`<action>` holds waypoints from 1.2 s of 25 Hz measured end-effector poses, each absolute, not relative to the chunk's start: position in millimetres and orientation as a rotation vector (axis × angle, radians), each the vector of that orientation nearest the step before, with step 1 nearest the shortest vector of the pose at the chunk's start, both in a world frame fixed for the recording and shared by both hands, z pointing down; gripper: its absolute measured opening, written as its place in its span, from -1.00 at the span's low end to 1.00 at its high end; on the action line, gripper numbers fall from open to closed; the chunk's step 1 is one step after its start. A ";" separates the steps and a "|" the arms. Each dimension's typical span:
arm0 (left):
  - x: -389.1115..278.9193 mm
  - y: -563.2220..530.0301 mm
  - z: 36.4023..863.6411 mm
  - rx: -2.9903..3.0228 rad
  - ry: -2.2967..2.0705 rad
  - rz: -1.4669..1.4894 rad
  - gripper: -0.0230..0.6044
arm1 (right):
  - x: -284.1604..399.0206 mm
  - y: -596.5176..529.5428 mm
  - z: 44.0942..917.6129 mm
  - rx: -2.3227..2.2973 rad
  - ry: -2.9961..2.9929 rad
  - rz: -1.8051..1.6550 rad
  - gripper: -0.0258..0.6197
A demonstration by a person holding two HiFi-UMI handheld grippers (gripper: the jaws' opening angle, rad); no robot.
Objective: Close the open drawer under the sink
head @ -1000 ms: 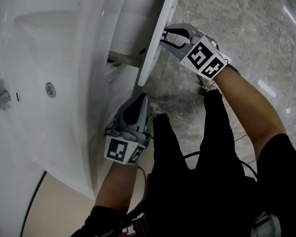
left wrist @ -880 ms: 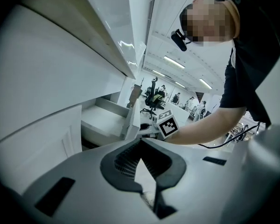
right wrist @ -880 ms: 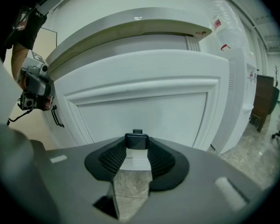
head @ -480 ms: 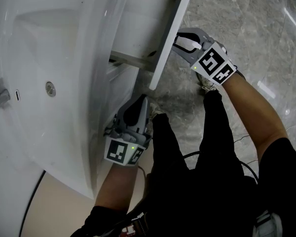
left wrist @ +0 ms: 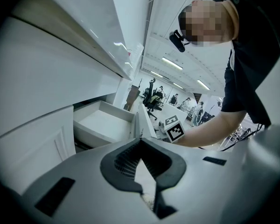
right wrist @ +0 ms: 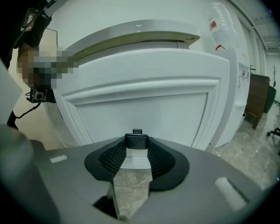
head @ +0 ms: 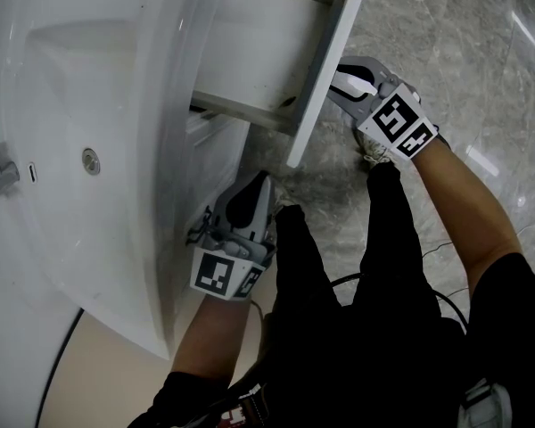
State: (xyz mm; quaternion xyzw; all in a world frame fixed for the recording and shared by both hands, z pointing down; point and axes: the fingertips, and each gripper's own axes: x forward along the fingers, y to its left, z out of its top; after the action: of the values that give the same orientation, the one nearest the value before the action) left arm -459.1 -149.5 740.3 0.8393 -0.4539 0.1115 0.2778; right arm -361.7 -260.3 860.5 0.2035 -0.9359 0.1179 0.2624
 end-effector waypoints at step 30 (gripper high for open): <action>-436.2 -147.6 734.3 2.285 -1.153 0.317 -0.93 | -321.8 -240.7 861.8 0.549 -2.517 0.328 -0.49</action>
State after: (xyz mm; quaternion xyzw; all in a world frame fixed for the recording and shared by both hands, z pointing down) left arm -436.2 -147.6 734.3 0.8511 -0.4296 0.1181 0.2775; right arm -321.8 -240.7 861.8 0.2037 -0.9335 0.1216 0.2687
